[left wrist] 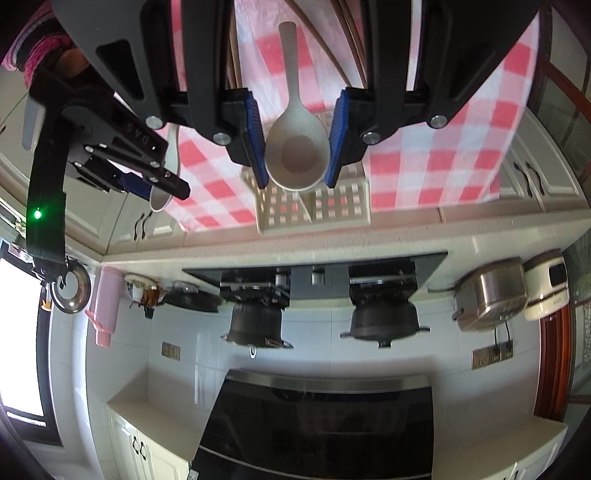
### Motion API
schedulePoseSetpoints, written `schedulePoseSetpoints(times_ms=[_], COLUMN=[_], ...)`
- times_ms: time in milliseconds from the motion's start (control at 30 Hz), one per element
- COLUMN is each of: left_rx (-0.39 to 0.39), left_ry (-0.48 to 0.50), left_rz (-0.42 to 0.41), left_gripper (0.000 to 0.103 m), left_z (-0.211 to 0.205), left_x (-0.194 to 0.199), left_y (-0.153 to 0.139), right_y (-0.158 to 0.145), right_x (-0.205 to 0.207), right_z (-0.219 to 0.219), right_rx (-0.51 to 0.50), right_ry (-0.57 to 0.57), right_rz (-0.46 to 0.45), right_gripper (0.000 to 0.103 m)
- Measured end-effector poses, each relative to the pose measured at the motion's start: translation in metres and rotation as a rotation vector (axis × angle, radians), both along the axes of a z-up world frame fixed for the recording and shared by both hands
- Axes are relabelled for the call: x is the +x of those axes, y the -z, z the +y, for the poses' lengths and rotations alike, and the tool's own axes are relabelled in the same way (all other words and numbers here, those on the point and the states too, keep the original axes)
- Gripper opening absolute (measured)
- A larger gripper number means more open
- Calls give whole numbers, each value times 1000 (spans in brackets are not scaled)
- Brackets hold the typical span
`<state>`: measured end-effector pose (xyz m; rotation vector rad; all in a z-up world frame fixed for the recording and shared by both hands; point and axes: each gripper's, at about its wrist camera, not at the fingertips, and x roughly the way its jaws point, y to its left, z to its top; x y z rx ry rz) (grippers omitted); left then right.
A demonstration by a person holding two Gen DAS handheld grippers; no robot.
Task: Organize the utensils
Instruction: 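Carry the spoon in the right gripper over the white caddy, then lower the spoon into the caddy and open the right gripper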
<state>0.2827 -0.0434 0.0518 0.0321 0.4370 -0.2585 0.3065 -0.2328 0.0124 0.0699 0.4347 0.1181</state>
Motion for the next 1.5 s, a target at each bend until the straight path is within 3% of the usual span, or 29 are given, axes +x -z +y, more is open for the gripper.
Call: schedulePoseSetpoints(times_ms=[367,633,767,1033,1400,1500], left_rx=[12,-11,-18,-52,-51,-56], left_ry=[-16,-53,-84,-106,-123,-138], left_rz=[-119,-178,-175,-37,26,35], left_gripper=[30,30,30,30,31,36], left_z=[0,0,1,17,25,30], left_x=[37,96,123,163,166,162], left_y=[-80,-119,-106,-38,4,7], right_y=[-49,-64,-51,-15,7,4], right_x=[43,79,92,105,105,100], right_z=[24,41,46,58,59,60], right_rx=[-19,-4,11,-14,-36,-49], right_ry=[-31,-59,-74,-98,-100,-98], right_rz=[-89,-122,-104,-32,2,-6], right_gripper=[34,34,34,34,35,35])
